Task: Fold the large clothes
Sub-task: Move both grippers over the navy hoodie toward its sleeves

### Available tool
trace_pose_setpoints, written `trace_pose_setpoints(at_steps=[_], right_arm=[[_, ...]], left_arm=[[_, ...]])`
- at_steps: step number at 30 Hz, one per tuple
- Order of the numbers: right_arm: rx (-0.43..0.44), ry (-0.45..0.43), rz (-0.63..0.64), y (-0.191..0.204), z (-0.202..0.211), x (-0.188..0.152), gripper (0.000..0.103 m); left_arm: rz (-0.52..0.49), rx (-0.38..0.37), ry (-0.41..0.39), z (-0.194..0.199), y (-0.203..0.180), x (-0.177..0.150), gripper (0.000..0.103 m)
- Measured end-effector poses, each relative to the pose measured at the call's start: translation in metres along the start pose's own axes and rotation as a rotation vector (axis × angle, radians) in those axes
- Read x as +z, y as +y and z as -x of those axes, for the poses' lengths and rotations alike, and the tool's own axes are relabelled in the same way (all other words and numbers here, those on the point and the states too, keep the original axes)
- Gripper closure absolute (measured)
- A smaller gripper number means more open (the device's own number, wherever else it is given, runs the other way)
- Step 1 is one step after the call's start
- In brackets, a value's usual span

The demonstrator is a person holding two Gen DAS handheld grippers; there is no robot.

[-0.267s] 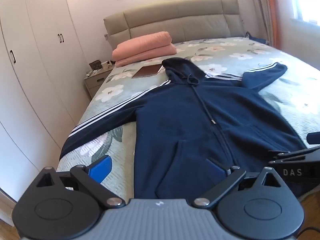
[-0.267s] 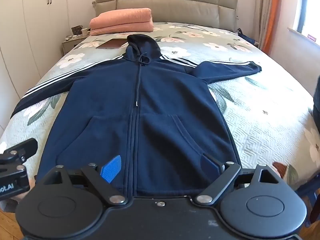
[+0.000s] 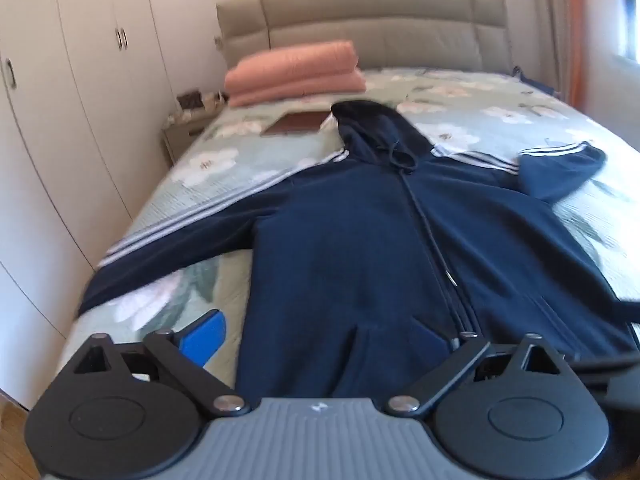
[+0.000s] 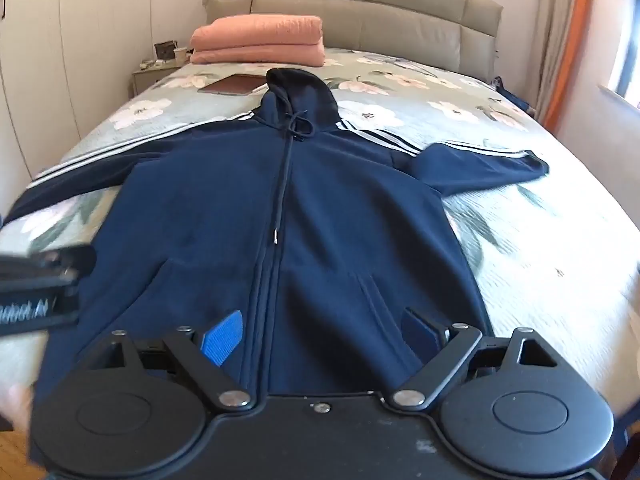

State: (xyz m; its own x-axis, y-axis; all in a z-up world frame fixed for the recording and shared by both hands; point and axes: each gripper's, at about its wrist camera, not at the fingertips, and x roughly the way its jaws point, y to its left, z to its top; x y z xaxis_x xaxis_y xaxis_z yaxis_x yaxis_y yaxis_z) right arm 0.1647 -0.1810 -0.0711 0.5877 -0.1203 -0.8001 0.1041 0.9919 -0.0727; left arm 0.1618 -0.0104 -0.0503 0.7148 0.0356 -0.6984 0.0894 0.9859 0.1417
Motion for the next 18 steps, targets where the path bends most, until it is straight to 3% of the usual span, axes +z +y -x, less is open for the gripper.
trace_pose_setpoints(at_steps=[3,6,18], right_arm=[[0.022,0.055,0.007,0.002,-0.041,0.033,0.001],[0.036,0.142,-0.012,-0.005,-0.071,0.072,0.001],[-0.067,0.208,-0.022,-0.015,-0.026,0.181,0.001]], left_arm=[[-0.012,-0.008,0.077,-0.049,-0.009,0.036,0.009],[-0.042,-0.002,0.117,-0.064,-0.015,0.064,0.009],[-0.015,-0.108,0.249,-0.043,0.020,0.161,0.008]])
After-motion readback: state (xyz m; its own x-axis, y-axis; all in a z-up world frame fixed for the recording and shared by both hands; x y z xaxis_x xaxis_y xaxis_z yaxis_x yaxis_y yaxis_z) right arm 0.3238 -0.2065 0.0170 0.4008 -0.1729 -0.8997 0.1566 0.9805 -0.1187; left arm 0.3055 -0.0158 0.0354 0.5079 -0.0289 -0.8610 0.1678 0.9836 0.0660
